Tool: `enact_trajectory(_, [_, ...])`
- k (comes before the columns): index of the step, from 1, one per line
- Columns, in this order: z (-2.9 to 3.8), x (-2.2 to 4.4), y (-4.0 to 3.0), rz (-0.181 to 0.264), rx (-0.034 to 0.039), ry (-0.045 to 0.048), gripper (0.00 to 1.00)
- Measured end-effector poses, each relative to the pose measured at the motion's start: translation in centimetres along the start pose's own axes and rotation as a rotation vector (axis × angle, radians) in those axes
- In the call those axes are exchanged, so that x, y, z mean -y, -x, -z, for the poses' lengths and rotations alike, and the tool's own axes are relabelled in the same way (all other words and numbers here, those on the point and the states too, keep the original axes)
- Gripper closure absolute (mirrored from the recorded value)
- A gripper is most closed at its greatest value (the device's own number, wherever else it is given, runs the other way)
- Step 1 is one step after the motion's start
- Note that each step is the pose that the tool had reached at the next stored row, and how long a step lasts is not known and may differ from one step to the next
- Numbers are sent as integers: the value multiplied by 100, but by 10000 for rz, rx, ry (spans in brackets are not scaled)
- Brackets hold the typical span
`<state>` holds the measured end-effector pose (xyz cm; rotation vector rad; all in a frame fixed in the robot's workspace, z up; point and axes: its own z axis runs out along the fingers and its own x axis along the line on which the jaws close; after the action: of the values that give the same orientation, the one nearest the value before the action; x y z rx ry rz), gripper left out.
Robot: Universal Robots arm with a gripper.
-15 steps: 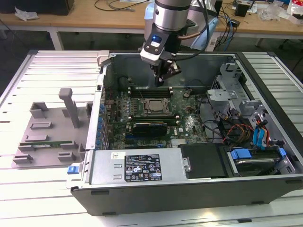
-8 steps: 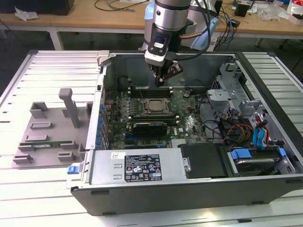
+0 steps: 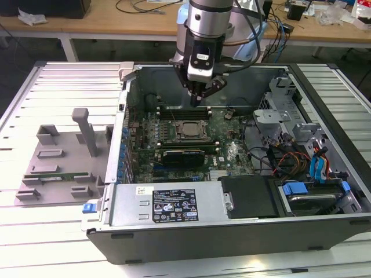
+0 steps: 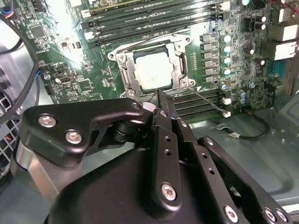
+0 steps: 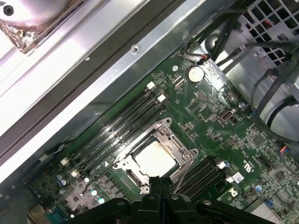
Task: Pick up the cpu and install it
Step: 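Install the first cpu locking lever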
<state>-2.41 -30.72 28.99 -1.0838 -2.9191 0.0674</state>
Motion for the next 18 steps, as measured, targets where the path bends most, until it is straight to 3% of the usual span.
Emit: enact_trajectory(18, [0, 0, 0, 2010, 100, -21, 89])
